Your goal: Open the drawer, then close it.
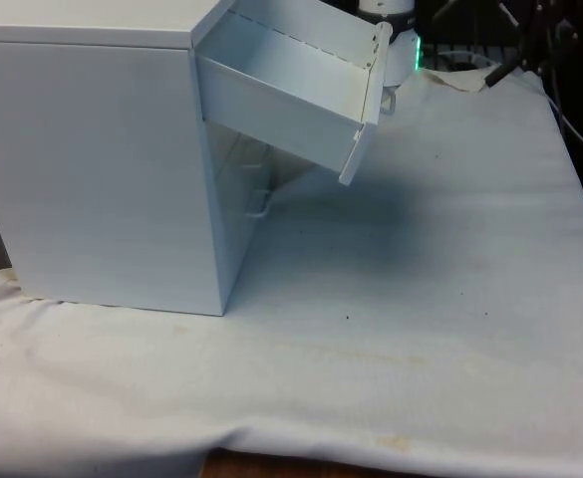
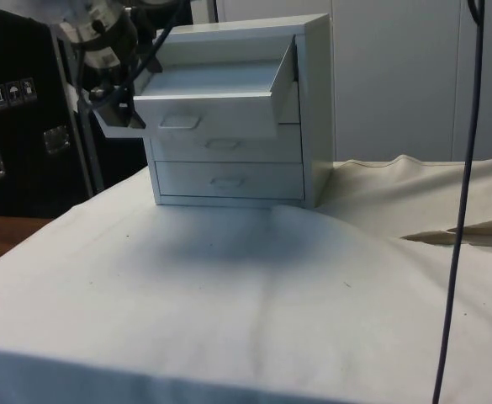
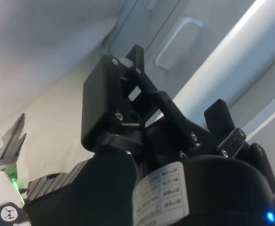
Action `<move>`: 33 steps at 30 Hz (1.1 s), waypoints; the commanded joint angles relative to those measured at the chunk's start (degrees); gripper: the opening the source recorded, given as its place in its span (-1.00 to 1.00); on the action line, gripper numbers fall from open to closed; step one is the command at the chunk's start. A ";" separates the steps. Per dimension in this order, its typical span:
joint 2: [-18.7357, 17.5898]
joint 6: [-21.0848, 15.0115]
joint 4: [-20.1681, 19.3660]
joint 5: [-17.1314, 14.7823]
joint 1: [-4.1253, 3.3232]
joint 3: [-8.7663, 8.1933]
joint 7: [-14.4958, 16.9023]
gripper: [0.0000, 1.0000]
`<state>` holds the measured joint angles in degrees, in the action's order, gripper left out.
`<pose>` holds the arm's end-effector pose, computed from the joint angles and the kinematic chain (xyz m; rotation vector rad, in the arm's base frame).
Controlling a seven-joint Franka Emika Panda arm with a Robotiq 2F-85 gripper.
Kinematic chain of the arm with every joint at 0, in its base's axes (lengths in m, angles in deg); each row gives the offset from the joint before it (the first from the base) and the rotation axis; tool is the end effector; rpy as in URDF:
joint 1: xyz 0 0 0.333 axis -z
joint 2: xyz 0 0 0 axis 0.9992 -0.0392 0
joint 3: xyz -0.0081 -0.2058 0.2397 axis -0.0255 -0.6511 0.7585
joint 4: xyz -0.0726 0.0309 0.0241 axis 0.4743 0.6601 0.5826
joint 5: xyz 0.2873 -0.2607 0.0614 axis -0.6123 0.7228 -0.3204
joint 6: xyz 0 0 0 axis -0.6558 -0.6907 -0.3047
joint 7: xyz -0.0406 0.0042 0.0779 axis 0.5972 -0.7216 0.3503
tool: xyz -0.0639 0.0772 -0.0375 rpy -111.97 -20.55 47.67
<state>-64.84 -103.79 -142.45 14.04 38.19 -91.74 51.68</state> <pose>0.5947 0.2144 0.3808 2.3472 -0.0297 0.1255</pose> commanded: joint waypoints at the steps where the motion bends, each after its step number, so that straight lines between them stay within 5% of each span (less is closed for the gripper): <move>1: -0.29 0.46 0.40 -0.40 0.06 0.06 0.00 1.00; 12: -0.11 0.11 0.17 -0.06 0.06 0.06 -0.23 0.97; 18: -0.11 0.06 0.17 -0.06 0.06 0.06 -0.29 0.44; 30: -0.11 0.00 0.11 0.00 0.06 0.06 -0.29 -0.96; 33: -0.11 -0.11 0.06 0.06 0.11 0.00 -0.29 -1.00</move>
<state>-64.96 -103.79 -142.33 14.04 38.25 -91.74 51.33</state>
